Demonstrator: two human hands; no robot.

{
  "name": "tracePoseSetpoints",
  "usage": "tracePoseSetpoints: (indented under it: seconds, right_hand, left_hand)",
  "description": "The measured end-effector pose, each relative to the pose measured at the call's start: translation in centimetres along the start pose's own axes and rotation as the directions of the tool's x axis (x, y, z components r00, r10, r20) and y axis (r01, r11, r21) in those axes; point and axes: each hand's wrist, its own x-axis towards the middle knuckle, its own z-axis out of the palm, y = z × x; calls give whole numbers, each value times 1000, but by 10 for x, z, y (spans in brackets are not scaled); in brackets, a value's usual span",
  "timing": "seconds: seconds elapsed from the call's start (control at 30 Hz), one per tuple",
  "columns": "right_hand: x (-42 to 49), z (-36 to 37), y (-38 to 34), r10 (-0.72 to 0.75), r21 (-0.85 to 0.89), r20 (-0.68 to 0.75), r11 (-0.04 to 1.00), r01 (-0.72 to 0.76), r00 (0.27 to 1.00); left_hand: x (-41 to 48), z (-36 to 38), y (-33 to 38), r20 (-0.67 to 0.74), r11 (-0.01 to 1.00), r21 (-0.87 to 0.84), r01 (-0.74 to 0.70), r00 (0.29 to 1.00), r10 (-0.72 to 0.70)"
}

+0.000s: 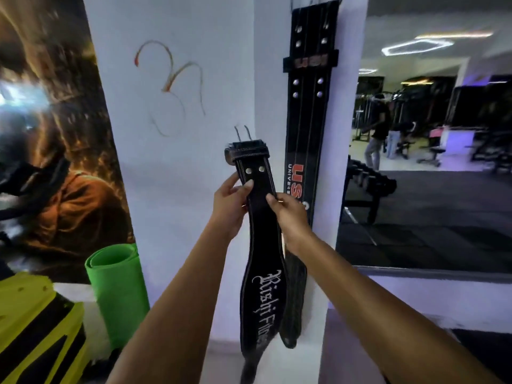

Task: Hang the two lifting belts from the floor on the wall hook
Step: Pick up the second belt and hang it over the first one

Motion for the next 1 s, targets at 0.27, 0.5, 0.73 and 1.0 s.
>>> tracePoseSetpoints:
  seconds: [0.27, 0.5, 0.73, 1.0]
  right_hand:
    - [23, -49, -50, -118, 206, -13, 971, 118, 993]
    - [50, -70, -89, -164, 238, -111, 953, 186, 980]
    - [62, -76, -126, -200, 160, -180, 960, 229, 963]
    - [49, -83, -158, -234, 63, -244, 965, 256, 941]
  left_hand:
    - [34, 93, 20, 75, 985, -32, -171, 982, 173]
    - [41, 104, -1, 231, 989, 62, -131, 966, 113]
    - [52, 113, 6, 297, 957, 223, -183, 948, 112]
    - [39, 100, -23, 424, 890, 448, -84, 896, -129]
